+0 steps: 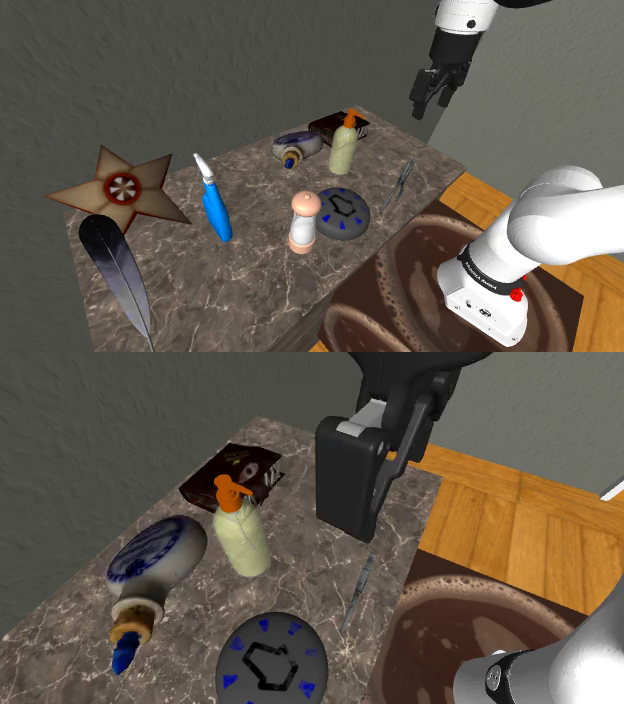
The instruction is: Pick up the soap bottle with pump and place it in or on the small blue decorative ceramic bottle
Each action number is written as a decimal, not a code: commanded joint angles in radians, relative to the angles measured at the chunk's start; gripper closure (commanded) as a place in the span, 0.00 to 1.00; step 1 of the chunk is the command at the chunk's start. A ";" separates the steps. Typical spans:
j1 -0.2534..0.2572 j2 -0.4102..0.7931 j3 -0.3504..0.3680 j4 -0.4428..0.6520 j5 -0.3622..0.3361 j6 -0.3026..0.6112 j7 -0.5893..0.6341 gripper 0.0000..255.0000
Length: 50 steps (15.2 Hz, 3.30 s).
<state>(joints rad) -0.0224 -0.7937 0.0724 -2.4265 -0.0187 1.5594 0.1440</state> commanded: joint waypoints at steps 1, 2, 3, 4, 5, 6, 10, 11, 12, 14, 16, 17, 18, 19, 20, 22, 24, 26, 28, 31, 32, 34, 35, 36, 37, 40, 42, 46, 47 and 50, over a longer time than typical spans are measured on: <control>0.000 0.000 0.000 0.000 0.000 0.000 0.000 0.00; -0.002 0.029 -0.006 -0.001 -0.001 0.036 -0.007 0.00; -0.004 0.058 -0.012 -0.001 -0.002 0.071 -0.014 0.00; -0.005 0.089 -0.018 0.001 -0.003 0.106 -0.021 0.00; -0.007 0.121 -0.023 0.005 -0.004 0.140 -0.028 0.00; -0.008 0.153 -0.029 0.010 -0.003 0.174 -0.035 0.00; -0.012 0.289 -0.049 0.044 0.000 0.299 -0.064 0.00; -0.013 0.324 -0.054 0.056 0.002 0.328 -0.071 0.00; -0.013 0.360 -0.059 0.070 0.005 0.356 -0.079 0.00; -0.013 0.432 -0.068 0.101 0.011 0.408 -0.095 0.00; -0.013 0.504 -0.076 0.138 0.020 0.455 -0.112 0.00; -0.013 0.541 -0.079 0.158 0.025 0.477 -0.121 0.00; -0.012 0.578 -0.083 0.180 0.030 0.497 -0.130 0.00; -0.012 0.615 -0.086 0.203 0.037 0.516 -0.139 0.00; -0.012 0.631 -0.088 0.214 0.040 0.525 -0.144 0.00; -0.012 0.641 -0.087 0.197 0.040 0.552 -0.144 0.00; -0.012 0.652 -0.087 0.181 0.041 0.579 -0.144 0.00; -0.011 0.664 -0.087 0.166 0.041 0.606 -0.145 0.00; -0.011 0.674 -0.087 0.154 0.042 0.627 -0.145 0.00; -0.011 0.674 -0.087 0.154 0.042 0.627 -0.145 0.00; -0.011 0.674 -0.087 0.154 0.042 0.627 -0.145 0.00; -0.011 0.674 -0.087 0.154 0.042 0.627 -0.145 0.00; -0.011 0.674 -0.087 0.154 0.042 0.627 -0.145 0.00; -0.011 0.674 -0.087 0.154 0.042 0.627 -0.145 1.00; -0.011 0.674 -0.087 0.154 0.042 0.627 -0.145 1.00; -0.011 0.674 -0.087 0.154 0.042 0.627 -0.145 1.00; -0.011 0.674 -0.087 0.154 0.042 0.627 -0.145 1.00; -0.011 0.668 -0.087 0.162 0.041 0.614 -0.145 1.00; -0.011 0.663 -0.087 0.170 0.041 0.600 -0.144 1.00; -0.011 0.647 -0.087 0.195 0.040 0.559 -0.143 1.00</control>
<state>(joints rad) -0.0337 -0.1437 -0.0143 -2.2441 0.0220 2.1343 0.0005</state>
